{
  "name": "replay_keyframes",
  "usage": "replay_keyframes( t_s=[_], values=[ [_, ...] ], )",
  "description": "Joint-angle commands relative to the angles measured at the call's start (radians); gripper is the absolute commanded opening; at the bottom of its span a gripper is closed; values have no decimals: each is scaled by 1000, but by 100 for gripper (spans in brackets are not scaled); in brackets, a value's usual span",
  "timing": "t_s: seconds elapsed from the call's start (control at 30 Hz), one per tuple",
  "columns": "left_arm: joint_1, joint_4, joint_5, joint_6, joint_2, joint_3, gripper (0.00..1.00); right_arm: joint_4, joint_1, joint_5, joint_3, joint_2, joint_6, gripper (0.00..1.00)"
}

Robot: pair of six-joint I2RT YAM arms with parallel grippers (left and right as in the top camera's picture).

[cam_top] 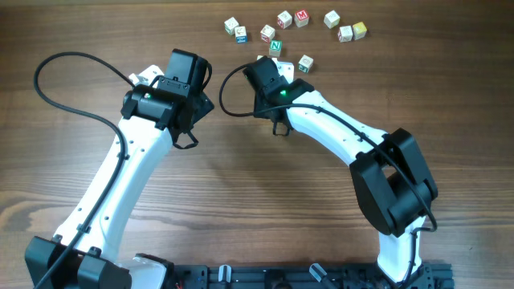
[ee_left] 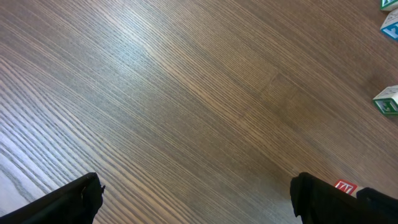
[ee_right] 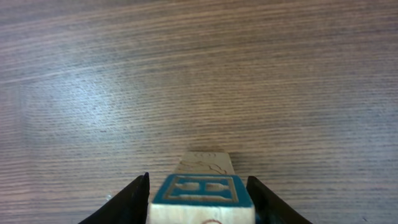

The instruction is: Form a tower

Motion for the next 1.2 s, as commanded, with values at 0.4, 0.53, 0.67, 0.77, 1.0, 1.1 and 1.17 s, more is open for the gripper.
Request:
replay_keyframes(
  t_s=[0.4,0.53,0.67,0.77,1.0,1.1,1.17],
  values=[
    [6,-1,-3,-20,5,-6,100,-42,2,-2,10,6,1,41],
    [6,-1,-3,-20,5,-6,100,-41,2,-5,9,6,1,40],
    [6,-1,-3,-20,5,-6,100,-39,2,-5,10,6,1,39],
    [6,-1,-2,-20,5,-6,100,-39,2,-5,10,6,1,37],
    [6,-1,-2,-20,5,-6,100,-39,2,-5,15,5,-6,36],
    [6,-1,-2,-20,5,-6,100,-38,2,-5,15,5,-6,34],
    [6,-1,-2,-20,5,-6,100,-39,2,-5,15,5,0,34]
  ],
)
